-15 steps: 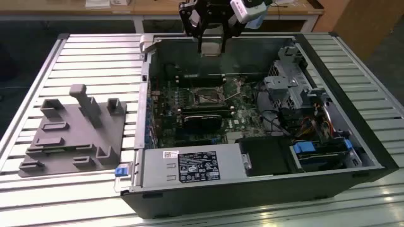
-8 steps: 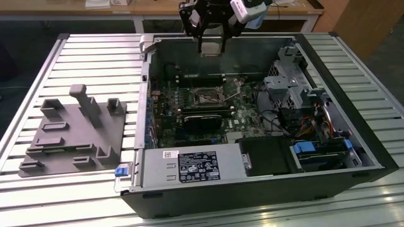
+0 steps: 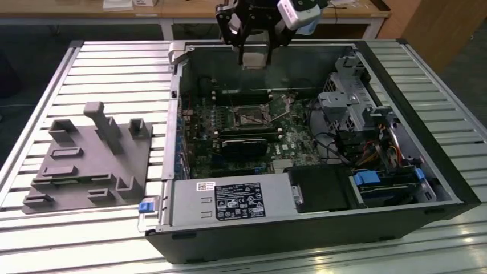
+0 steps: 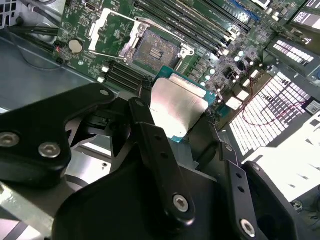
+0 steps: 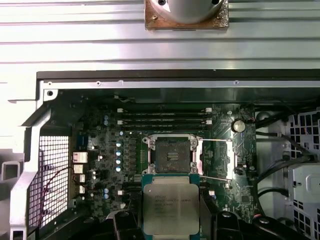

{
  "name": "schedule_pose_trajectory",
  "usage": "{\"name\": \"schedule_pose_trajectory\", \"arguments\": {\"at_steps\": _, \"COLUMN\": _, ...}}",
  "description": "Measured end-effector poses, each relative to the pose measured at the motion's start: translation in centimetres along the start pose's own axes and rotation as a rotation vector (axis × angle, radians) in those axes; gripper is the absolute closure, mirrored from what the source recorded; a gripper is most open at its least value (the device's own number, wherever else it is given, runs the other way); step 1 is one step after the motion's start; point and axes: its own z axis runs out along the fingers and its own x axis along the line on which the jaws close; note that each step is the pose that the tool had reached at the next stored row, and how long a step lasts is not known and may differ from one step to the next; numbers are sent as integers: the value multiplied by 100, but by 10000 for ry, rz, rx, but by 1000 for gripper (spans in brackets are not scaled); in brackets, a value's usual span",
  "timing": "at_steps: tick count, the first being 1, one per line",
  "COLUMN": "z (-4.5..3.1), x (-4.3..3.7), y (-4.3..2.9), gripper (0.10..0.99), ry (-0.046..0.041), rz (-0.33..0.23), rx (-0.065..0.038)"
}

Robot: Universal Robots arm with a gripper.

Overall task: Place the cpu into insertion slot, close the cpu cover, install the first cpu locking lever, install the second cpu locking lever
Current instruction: 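Place the cpu into insertion slot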

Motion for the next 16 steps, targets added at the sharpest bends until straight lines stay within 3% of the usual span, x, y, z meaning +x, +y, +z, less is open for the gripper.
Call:
{"name": "schedule_pose_trajectory", "arguments": {"at_steps": 8, "z": 116, "x": 3, "y": -10, "gripper": 545, "ry": -163, "rz": -15, "rx": -1}}
{"name": "schedule_pose_trajectory", "arguments": {"at_steps": 16, "z": 262, "x": 1, "y": -18, "gripper": 545, "ry": -195, "rz": -17, "rx": 0}}
